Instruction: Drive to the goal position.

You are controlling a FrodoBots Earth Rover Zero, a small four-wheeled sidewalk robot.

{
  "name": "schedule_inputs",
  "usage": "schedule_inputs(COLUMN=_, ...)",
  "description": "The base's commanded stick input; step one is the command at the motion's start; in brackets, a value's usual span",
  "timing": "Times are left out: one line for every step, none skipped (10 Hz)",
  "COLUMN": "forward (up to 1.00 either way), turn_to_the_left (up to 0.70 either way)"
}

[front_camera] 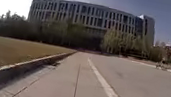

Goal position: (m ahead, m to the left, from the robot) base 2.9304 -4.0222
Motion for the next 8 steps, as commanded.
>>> schedule_inputs(forward=0.7, turn_to_the_left=0.03)
schedule_inputs(forward=0.7, turn_to_the_left=0.11)
schedule_inputs(forward=0.7, turn_to_the_left=0.19)
schedule_inputs(forward=0.7, turn_to_the_left=0.27)
schedule_inputs(forward=0.7, turn_to_the_left=0.35)
schedule_inputs(forward=0.7, turn_to_the_left=0.2)
schedule_inputs(forward=0.7, turn_to_the_left=0.0)
schedule_inputs(forward=0.7, turn_to_the_left=0.0)
